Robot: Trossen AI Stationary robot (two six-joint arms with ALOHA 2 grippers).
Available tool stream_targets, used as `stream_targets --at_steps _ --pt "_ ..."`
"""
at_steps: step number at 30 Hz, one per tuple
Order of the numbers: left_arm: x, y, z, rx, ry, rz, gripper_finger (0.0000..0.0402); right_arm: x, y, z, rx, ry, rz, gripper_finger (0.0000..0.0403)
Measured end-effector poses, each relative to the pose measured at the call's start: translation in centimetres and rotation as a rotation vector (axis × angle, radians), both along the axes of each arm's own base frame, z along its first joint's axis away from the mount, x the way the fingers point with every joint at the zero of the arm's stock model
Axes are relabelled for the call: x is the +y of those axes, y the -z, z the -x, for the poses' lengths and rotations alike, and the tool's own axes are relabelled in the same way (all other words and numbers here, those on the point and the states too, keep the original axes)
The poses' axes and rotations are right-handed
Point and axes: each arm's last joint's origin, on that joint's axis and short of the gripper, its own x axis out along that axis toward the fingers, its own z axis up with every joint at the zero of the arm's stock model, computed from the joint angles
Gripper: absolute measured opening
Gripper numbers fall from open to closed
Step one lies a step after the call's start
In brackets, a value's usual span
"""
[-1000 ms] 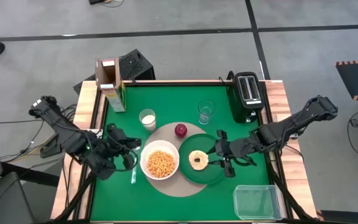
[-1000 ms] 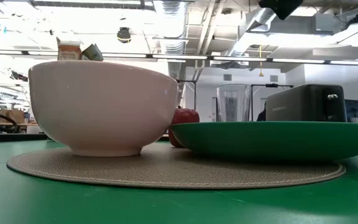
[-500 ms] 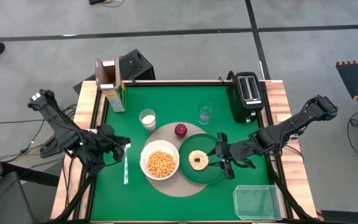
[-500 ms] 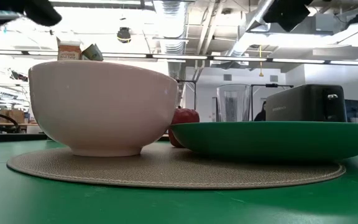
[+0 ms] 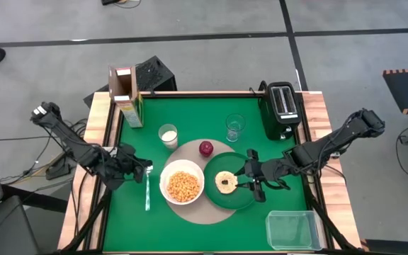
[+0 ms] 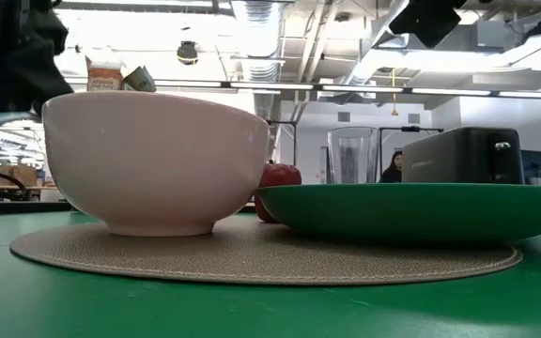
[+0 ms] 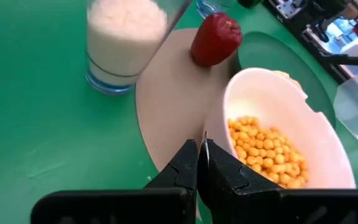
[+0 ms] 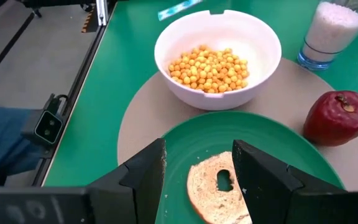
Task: Arrange a breakfast setting
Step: Put the white spoon on the left side of the tablemat
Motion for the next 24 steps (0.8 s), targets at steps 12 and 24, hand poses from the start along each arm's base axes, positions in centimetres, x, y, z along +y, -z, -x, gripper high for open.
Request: stream_targets --at_steps 12,24 --pt "1.2 6.0 -0.5 -0.056 0.019 0.046 0.0 0.0 -0.1 0.0 -0.004 0.009 -0.017 0.0216" --pt "2.2 8.6 -0.3 -0.114 0.023 0.047 0.0 0.0 -0.1 0.0 -0.003 0.014 -0.025 0.0216"
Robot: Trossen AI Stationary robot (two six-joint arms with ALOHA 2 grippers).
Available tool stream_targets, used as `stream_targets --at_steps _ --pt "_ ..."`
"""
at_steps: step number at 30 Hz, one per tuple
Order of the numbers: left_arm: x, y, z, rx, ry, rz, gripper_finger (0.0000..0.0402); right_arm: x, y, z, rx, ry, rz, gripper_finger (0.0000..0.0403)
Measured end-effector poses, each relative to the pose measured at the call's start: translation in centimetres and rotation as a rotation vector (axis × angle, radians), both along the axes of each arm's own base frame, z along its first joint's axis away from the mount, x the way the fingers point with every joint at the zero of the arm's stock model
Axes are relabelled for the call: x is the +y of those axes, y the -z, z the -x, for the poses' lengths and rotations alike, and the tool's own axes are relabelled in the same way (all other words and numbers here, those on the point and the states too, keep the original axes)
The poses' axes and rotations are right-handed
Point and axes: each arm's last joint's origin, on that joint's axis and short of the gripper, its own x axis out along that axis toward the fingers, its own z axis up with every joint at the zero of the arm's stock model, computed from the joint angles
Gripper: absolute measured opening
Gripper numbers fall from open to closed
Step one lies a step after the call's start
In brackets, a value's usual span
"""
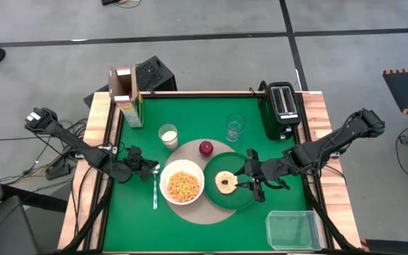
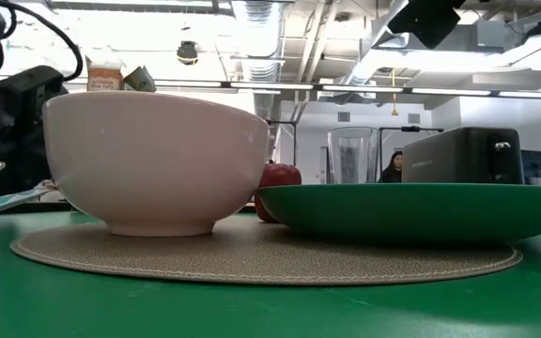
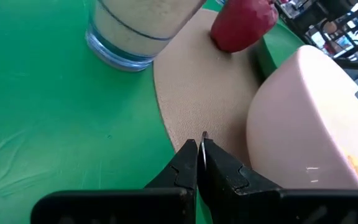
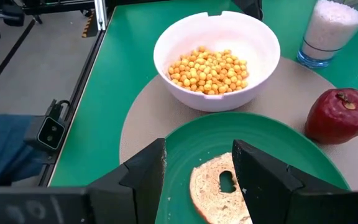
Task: Arrange a breakfast setting
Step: Put the white spoon on the left side of the tablemat
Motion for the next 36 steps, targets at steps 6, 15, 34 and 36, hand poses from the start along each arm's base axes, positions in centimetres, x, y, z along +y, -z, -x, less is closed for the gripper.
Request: stream_targets --at_steps 6,15,34,36 --pt "0.2 0.8 0.3 -0.007 0.005 0.003 0.0 0.0 0.0 0.0 0.001 0.003 -0.005 0.0216" --pt "0.2 1.2 0.1 0.01 0.022 0.021 0.0 -0.2 0.0 -0.1 -0.007 0.029 0.006 0.0216" --pt "0.9 2.1 -1.5 0.093 0.025 0.009 0.0 -0.8 -0.1 -0.4 -0.011 0.06 0.003 0.0216" --pt "0.9 2.1 -1.5 0.094 0.024 0.008 0.0 -0.8 -0.1 -0.4 -0.011 0.06 0.003 0.0216"
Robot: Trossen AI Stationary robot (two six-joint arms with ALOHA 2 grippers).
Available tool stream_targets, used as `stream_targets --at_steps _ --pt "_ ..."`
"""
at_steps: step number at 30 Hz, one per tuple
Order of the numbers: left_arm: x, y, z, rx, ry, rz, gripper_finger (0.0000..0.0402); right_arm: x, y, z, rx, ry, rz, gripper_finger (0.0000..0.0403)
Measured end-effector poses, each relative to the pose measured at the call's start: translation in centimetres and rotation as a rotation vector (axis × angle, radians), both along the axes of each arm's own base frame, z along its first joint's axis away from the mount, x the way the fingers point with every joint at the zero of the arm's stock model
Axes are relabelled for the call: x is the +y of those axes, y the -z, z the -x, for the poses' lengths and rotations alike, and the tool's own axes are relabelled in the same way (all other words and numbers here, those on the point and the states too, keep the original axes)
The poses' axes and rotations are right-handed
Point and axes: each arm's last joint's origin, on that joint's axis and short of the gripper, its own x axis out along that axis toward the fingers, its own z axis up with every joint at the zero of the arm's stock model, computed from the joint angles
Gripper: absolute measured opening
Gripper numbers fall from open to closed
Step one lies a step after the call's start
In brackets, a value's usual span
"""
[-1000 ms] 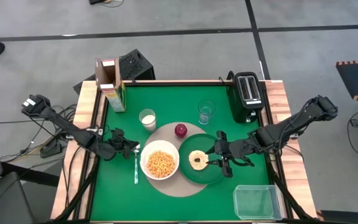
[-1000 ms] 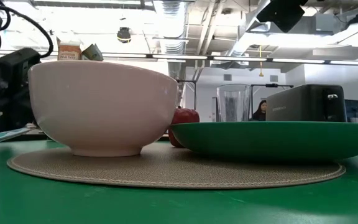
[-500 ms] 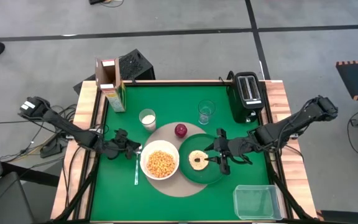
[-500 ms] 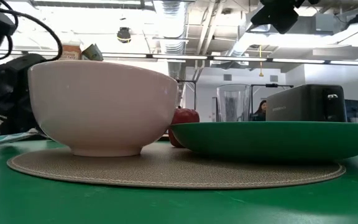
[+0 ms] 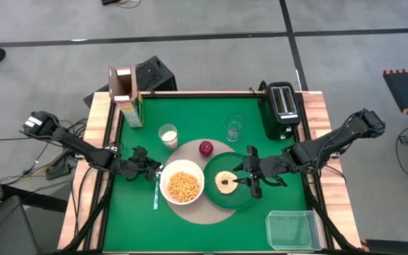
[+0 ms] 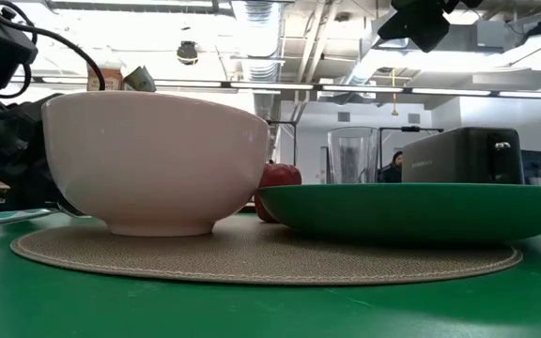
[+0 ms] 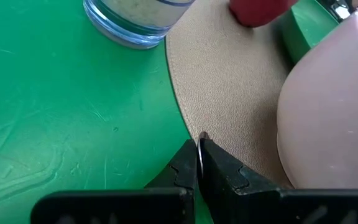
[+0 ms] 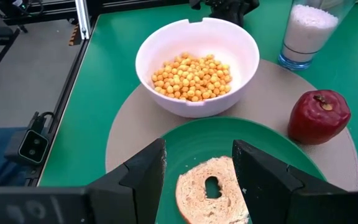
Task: Arrange a breakfast setting
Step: Put the white spoon on the left side of the tablemat, then return to Home Position
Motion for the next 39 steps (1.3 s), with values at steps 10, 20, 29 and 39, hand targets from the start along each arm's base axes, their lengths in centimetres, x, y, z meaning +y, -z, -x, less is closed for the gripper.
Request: stream_targets --at_steps 10,20,29,39 --pt "0.1 0.1 0.1 0.009 -0.001 -0.016 0.0051 0.0 0.0 0.0 0.0 0.001 -0.003 0.0216" --pt "0.0 0.2 0.1 0.031 0.031 -0.042 0.0129 0.0 0.0 0.0 0.0 0.001 -0.003 0.0216" --pt "-0.1 -0.7 0.0 0.104 0.061 -0.056 0.0133 0.0 0.0 0.0 0.0 0.001 -0.003 0.0216" --pt "-0.2 -5.5 -0.4 0.164 0.079 -0.131 0.0133 0.0 0.0 0.0 0.0 0.0 -0.002 0.0216"
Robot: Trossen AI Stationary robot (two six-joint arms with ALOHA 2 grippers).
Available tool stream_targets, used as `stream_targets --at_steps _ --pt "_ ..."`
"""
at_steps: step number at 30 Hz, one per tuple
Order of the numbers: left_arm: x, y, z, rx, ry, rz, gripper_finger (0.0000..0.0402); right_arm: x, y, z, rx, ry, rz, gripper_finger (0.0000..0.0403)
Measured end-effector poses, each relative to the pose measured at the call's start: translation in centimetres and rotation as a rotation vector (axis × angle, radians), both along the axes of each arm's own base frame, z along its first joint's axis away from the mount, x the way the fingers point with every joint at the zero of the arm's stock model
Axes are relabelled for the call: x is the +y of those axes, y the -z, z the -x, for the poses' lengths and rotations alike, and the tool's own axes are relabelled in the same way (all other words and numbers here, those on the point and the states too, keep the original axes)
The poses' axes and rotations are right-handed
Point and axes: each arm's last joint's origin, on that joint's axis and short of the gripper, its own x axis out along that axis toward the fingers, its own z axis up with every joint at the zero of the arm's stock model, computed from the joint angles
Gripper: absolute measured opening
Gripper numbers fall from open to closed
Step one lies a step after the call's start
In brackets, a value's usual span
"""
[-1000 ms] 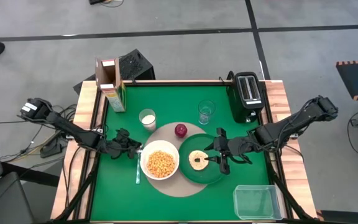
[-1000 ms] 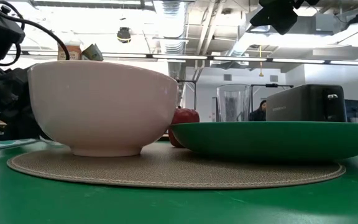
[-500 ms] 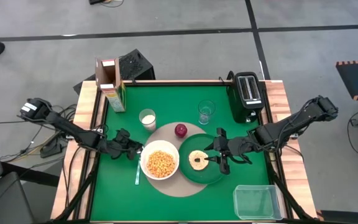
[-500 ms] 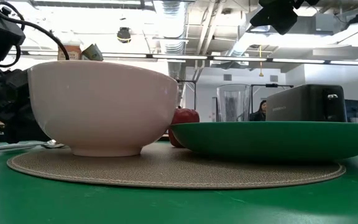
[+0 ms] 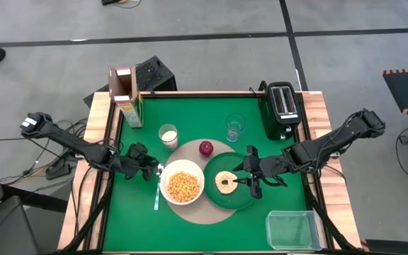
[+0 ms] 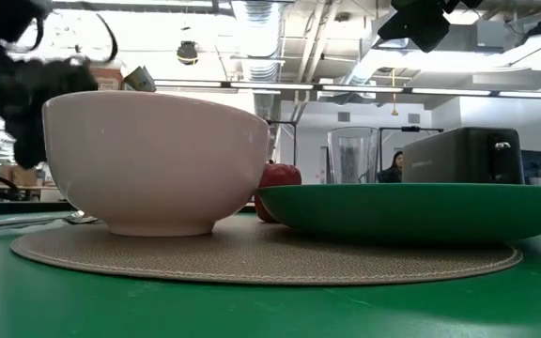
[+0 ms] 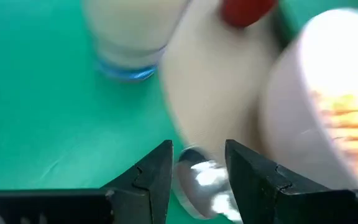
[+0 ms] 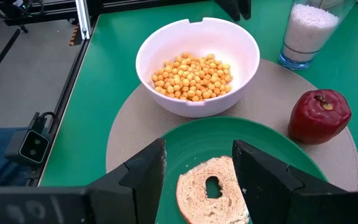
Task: Arrange a breakfast setting
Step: Return to Home Position
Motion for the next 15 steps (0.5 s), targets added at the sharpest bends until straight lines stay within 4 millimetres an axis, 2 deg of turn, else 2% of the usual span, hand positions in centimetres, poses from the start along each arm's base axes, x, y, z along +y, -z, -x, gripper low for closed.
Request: stream_targets --at_steps 8,15 --pt "-0.5 -4.3 -1.1 -0.148 0.141 -0.06 0.0125 -0.2 0.0 -0.1 -0.001 0.002 0.005 0.0216" --pt "-0.9 -6.4 -3.1 -0.352 0.333 -0.126 0.0075 -0.9 0.0 -0.3 -0.003 -0.001 0.044 0.0213"
